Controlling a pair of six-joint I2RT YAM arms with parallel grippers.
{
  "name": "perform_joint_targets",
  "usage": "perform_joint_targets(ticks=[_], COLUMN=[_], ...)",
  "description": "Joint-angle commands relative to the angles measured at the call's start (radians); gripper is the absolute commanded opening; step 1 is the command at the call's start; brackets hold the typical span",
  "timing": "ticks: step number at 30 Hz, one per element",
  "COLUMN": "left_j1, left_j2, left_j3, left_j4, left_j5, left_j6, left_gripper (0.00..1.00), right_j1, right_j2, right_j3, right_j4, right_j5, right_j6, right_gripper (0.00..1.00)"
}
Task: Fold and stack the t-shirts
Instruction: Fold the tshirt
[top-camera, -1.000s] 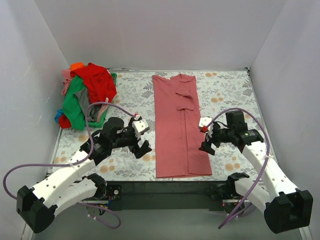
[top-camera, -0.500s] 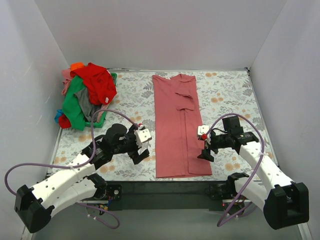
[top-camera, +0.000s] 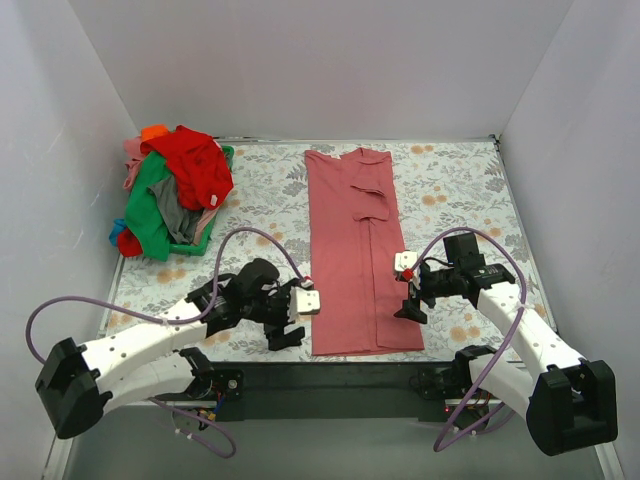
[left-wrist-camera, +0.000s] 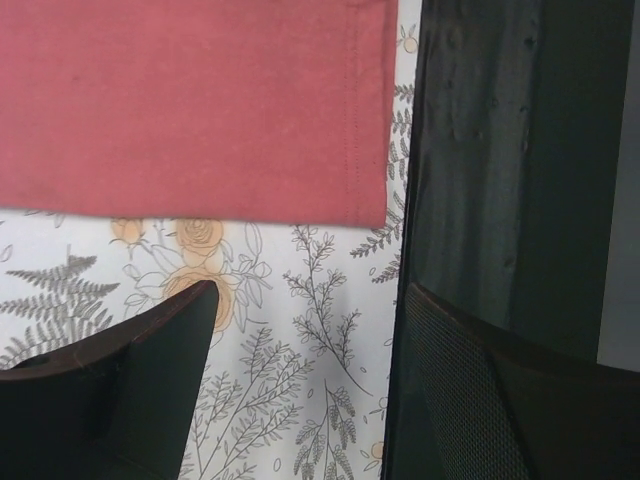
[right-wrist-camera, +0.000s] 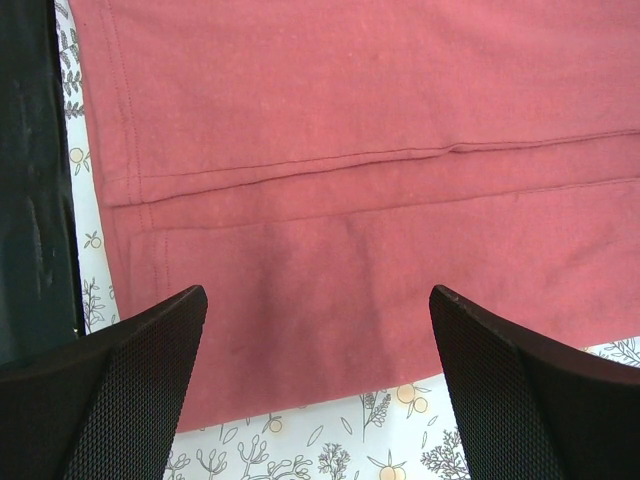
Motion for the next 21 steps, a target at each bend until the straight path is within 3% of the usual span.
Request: perform_joint_targets(ticks=[1, 10, 21], left_j1=[-0.041, -0.224, -0.302], left_j2=[0.058, 0.213, 0.316], left_j3=[-0.001, -0.030, -0.033], left_j4=[0.052, 0.210, 0.307], left_j5=[0.004, -0.175, -0.302], left_j6=[-0.014, -0.074, -0.071], left_gripper=[0.74, 0.71, 0.66], right_j1=[0.000, -0.002, 0.000], right_j2=[0.004, 0.004, 0.016], right_j3=[-0.005, -0.008, -0.008], right_j4=[0.028, 0.031, 0.031], right_j5=[-0.022, -0.016, -0.014], right_j6=[-0.012, -0.011, -0.009], right_gripper=[0.99, 0.99, 0.98])
